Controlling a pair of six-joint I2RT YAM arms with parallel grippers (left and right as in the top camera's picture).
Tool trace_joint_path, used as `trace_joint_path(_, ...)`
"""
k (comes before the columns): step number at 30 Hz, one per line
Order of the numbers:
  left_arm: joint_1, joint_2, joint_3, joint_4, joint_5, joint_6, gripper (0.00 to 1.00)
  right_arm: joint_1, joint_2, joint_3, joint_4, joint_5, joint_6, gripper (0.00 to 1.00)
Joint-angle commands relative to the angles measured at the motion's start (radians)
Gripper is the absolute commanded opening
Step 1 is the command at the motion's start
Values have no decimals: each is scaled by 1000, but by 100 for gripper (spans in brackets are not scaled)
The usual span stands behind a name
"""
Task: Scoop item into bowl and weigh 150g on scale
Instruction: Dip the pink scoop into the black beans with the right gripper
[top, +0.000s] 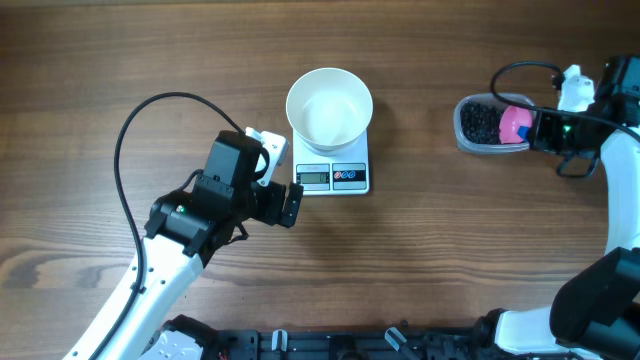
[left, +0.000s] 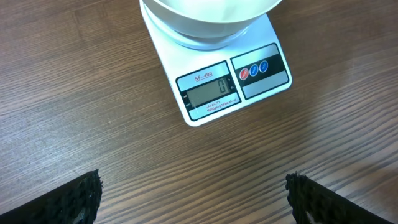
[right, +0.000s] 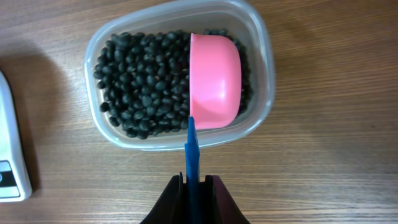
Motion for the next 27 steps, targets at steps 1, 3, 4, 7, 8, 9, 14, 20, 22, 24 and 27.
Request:
trace_joint_path(1,5,4,-10,0,-9,12,100,25,15,-3,6,9,-20,4)
trace_joint_path(3,5,4,-10,0,-9,13,100,32,15,-3,5,9,-21,4)
trace_joint_path(4,5,4,-10,0,-9,12,100,37,15,-3,5,9,-21,4)
trace_joint_path(7,5,4,-10,0,-9,12,100,49,15,-3,2,9,-21,4)
trace_joint_path(8,5,4,-10,0,-9,12,100,52,15,-3,-2,9,-21,4)
trace_joint_path(9,5,4,-10,0,-9,13,100,56,15,-5,-4,9,-21,4)
trace_joint_path(14,5,4,-10,0,-9,13,100,66,15,-30,2,9,-21,4)
trace_joint_path(20,5,4,-10,0,-9,12,100,65,15,-82,34,-55,-19,4)
trace_joint_path(22,5,4,-10,0,-9,13,100,65,15,-82,34,-90,-19,4)
trace_joint_path(24,5,4,-10,0,-9,12,100,65,15,-82,32,-112,-18,4)
trace_joint_path(27,5,4,-10,0,-9,13,100,65,15,-82,30,-132,-19,4)
